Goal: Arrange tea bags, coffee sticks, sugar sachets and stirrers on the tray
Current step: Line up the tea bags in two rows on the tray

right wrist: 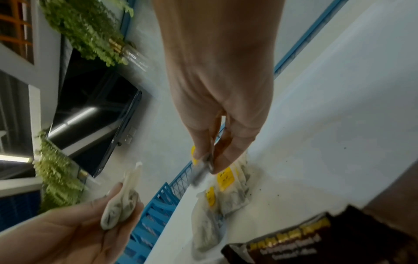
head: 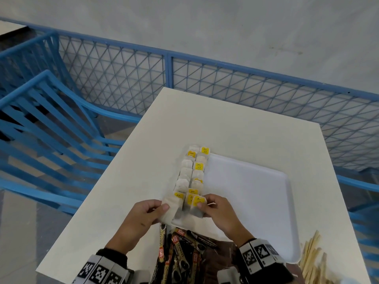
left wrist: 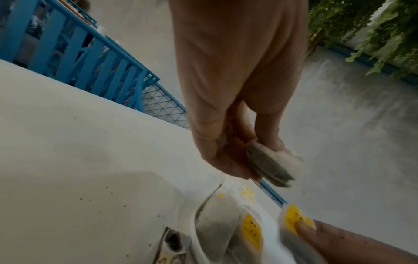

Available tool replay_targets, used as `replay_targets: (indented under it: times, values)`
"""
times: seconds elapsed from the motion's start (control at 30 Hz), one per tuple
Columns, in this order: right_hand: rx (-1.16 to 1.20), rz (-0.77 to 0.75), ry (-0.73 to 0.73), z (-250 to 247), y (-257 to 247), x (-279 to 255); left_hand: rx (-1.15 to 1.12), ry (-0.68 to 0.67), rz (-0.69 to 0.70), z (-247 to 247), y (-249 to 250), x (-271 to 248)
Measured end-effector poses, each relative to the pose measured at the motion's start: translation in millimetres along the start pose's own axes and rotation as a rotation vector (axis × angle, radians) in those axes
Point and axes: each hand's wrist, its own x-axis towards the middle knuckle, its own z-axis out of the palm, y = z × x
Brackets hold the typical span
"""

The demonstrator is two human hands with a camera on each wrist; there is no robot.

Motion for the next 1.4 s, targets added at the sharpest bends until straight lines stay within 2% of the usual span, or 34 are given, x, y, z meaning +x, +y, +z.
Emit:
replay_targets:
  times: [0.07,0.23,0.4,0.5,0.67,0.9,0.97,1.07,1.2,1.4]
  values:
    - [-0.04,0.01,-0.021,6.0,4.5,5.5,-0.013,0.01,0.004,-4.0,-3.3,-0.5]
    - [-0.274,-0.019,0.064,17.0,12.6,19.4,-0.024,0.03,0.012,-12.2,-11.7,-5.4]
    - [-0.385,-0.018,0.021,21.9,11.6,24.1,-0.024,0.045,0.009,-16.5,-17.1,-7.3]
    - [-0.413,-0.026,-0.011,20.4,12.4,22.5,-0.013,0.045,0.014,-17.5,-18.1,-7.0]
    - [-0.402,-0.095,0.069,21.1,15.9,21.8,-0.002,0.037,0.018,-14.6,-16.7,-4.7]
    - [-0.458,-0.119,0.13,19.5,21.0,26.4,-0.007,-0.043,0.023,-10.0,-17.1,-2.5]
    - [-0.468,-0.177,0.16,19.5,15.8,21.7,-0.008,-0.045,0.02,-8.6,-16.5,-1.8]
    - [-0.379,-0.244,0.092,25.3,-1.3,6.2,-0.001,-0.05,0.024,-3.6,-12.2,-2.9]
    - [-0.2,-0.149,-0.155,35.5,-12.4,-13.1,0.02,-0.062,0.006,2.3,-9.4,-2.0]
    - [0.035,-0.032,-0.158,29.1,-2.0,-9.5,0.076,-0.086,0.01,4.9,-13.2,0.3]
